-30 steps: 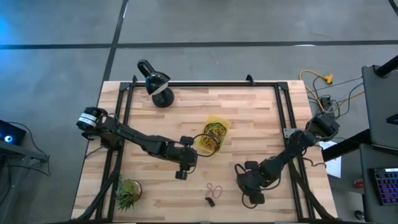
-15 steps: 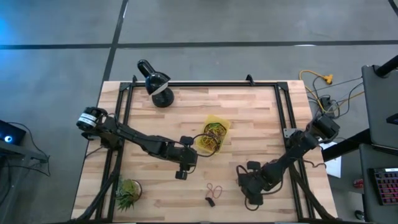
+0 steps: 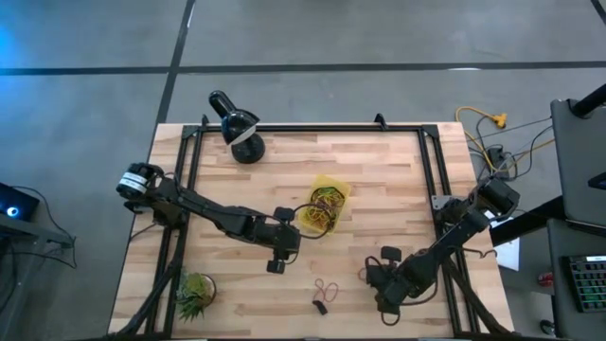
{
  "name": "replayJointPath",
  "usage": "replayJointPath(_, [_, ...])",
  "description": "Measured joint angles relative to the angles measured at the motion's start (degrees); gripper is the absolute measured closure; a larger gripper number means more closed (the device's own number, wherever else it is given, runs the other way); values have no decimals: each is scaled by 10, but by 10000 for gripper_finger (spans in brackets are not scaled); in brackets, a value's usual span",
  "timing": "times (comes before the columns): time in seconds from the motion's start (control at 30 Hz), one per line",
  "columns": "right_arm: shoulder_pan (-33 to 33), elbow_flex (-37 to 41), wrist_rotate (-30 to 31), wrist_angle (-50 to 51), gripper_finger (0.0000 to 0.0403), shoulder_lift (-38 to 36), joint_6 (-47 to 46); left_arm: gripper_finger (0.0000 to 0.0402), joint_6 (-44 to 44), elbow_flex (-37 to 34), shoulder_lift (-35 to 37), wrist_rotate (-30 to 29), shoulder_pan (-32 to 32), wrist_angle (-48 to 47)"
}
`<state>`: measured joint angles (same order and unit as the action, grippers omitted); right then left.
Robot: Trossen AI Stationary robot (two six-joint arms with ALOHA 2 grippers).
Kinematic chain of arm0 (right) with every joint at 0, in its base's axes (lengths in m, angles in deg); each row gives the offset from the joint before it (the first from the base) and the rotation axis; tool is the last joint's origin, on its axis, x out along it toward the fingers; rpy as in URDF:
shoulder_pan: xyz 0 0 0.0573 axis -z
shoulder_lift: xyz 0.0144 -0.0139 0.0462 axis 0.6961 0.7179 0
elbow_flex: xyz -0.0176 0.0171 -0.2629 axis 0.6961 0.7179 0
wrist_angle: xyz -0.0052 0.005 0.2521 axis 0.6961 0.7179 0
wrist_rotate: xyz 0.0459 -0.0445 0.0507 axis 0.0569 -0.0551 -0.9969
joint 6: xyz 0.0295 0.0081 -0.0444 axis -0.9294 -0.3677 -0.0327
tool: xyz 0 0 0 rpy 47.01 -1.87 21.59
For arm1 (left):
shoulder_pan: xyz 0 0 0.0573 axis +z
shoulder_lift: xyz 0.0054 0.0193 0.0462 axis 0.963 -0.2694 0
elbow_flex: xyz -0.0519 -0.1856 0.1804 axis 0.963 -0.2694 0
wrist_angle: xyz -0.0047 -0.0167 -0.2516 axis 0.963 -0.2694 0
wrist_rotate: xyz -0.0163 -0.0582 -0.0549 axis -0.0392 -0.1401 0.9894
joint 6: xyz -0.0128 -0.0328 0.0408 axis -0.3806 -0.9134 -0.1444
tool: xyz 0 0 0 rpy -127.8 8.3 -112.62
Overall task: Pick and place rubber bands into bin
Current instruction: Put the red rubber band into the yellow bin
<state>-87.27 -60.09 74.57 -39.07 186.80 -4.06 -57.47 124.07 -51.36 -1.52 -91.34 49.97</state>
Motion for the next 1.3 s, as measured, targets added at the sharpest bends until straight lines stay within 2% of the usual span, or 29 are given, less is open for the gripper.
replayJointPath(0.07, [0, 0, 17, 0, 388, -1, 1, 262, 0, 0, 0, 0, 0, 0])
replayJointPath(0.23, [0, -10, 77, 30, 394, -10, 25, 262, -1, 0, 0, 0, 0, 0])
replayJointPath(0.37, [6, -33, 165, 100, 394, -18, 38, 262, -1, 0, 0, 0, 0, 0])
replayJointPath(0.5, [8, -71, 201, 191, 395, -27, 45, 262, -1, 0, 0, 0, 0, 2])
replayJointPath(0.63, [16, -117, 283, 269, 395, -30, 52, 262, -1, 0, 0, 0, 0, 2])
replayJointPath(0.8, [28, -174, 354, 344, 395, -30, 73, 262, -1, 0, 0, 0, 0, 2])
replayJointPath(0.93, [47, -212, 413, 361, 395, -30, 121, 262, -1, 0, 0, 0, 0, 1])
replayJointPath(1.13, [87, -250, 469, 356, 395, -31, 217, 262, 0, 0, 0, 0, 0, 0])
replayJointPath(1.3, [124, -250, 483, 356, 394, -31, 266, 262, 0, 0, 0, 0, -1, -8])
